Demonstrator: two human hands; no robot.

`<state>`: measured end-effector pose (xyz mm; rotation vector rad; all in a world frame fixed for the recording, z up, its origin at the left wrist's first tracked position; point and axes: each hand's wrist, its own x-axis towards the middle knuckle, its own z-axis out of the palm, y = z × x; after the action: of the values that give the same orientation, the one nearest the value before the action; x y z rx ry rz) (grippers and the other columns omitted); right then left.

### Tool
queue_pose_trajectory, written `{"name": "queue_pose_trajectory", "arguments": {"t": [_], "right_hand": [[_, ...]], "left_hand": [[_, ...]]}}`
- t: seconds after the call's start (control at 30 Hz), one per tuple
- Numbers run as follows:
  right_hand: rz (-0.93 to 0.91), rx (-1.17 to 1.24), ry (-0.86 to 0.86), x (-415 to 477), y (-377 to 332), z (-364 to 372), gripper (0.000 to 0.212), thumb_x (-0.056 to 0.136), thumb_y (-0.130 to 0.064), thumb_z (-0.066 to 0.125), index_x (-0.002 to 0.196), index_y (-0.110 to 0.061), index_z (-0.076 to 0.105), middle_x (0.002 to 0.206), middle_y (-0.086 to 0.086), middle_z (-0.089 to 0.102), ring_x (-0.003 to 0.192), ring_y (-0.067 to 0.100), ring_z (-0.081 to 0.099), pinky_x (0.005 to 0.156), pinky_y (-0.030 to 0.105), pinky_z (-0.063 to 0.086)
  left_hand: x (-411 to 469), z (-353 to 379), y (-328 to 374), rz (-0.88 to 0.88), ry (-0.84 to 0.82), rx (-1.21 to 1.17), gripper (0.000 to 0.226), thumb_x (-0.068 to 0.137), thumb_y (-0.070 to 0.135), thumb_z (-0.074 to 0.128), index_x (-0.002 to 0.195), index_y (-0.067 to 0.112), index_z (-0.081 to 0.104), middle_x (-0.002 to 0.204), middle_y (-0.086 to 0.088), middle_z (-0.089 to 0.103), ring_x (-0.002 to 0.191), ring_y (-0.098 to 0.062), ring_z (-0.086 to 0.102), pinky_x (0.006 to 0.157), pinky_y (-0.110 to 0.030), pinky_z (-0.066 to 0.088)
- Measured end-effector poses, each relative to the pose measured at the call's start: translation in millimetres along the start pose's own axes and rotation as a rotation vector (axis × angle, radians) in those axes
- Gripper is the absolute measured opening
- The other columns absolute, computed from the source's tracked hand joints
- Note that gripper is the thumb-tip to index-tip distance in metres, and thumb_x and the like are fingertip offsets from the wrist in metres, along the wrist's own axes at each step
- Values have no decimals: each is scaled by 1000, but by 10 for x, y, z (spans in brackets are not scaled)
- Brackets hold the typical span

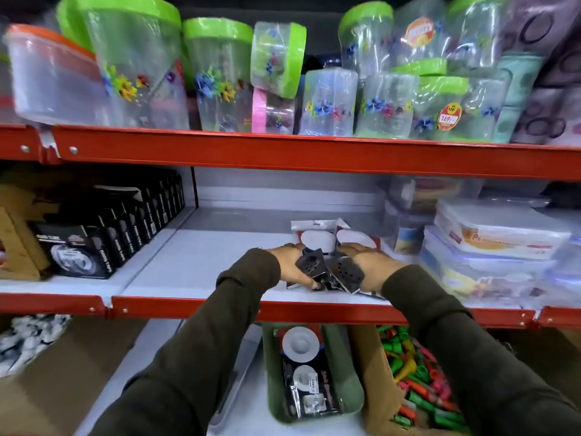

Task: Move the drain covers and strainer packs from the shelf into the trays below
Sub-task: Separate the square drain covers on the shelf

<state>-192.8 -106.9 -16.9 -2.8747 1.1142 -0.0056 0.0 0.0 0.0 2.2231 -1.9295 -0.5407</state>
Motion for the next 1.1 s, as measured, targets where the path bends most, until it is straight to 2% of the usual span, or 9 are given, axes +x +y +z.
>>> {"name": "queue_pose_trajectory", "arguments": {"t": [0.1, 0.23, 0.37, 0.5, 0.7, 0.8, 0.87, 0.93, 1.1], "right_hand": [[3, -2, -127, 95, 83, 37, 97, 77, -3, 67, 156, -25, 15, 159, 8, 27, 144, 29, 33, 117, 36, 33], [-14, -4, -199, 226, 176, 25, 93, 80, -9, 72, 155, -23, 18, 160, 6, 26, 147, 26, 27, 121, 35, 26], [-82, -68, -162, 346, 279, 8, 100, 65, -28, 82, 149, -31, 30, 151, 2, 38, 140, 24, 38, 115, 39, 35], [-87, -108, -187, 369, 284, -75, 103, 59, -31, 84, 148, -30, 33, 148, -1, 41, 135, 23, 43, 113, 35, 35], [7, -7, -180, 402, 183, -258, 100, 59, -35, 86, 145, -31, 37, 142, -5, 44, 129, 23, 47, 105, 28, 37], [44, 62, -131, 452, 111, -331, 99, 41, -53, 83, 131, -41, 43, 130, -9, 52, 125, 23, 50, 108, 38, 42], [65, 120, -115, 475, 38, -353, 100, 35, -60, 80, 127, -45, 44, 123, -11, 54, 121, 22, 51, 105, 42, 45], [67, 160, -95, 493, -129, -378, 99, 36, -59, 80, 128, -44, 45, 123, -13, 54, 118, 19, 52, 103, 40, 47], [57, 241, -86, 613, -590, -353, 88, 41, -57, 81, 123, -40, 51, 120, -13, 58, 116, 15, 58, 100, 32, 48]], "left_hand": [[233, 16, 11, -73, -115, -2, 107, 76, 48, 76, 156, 18, 13, 162, -9, 27, 145, -29, 33, 119, -38, 31], [436, 81, -40, -161, -175, -59, 112, 79, 40, 77, 157, 21, 0, 163, -8, 23, 147, -31, 30, 118, -37, 31], [572, 135, -172, -140, -134, -131, 112, 70, 39, 84, 156, 24, 13, 162, -1, 28, 147, -26, 31, 122, -38, 28], [599, 98, -257, -88, -79, -153, 103, 63, 37, 89, 149, 25, 35, 154, 1, 39, 142, -25, 38, 120, -41, 32], [499, -253, -792, -114, -55, 66, 76, 51, 41, 92, 118, 27, 61, 120, 4, 63, 113, -21, 59, 100, -36, 49], [377, -383, -1144, -171, -141, 202, 68, 50, 48, 91, 110, 28, 65, 114, 5, 68, 106, -20, 63, 93, -31, 51], [277, -433, -1344, -201, -169, 228, 77, 52, 50, 90, 119, 27, 62, 122, 7, 64, 113, -19, 60, 100, -34, 49], [183, -466, -1544, -214, -195, 238, 87, 53, 51, 89, 129, 26, 56, 129, 7, 59, 120, -19, 54, 106, -36, 45], [135, -451, -1860, -133, -214, 151, 76, 56, 49, 89, 123, 28, 60, 126, 6, 58, 121, -21, 54, 105, -40, 46]]}}
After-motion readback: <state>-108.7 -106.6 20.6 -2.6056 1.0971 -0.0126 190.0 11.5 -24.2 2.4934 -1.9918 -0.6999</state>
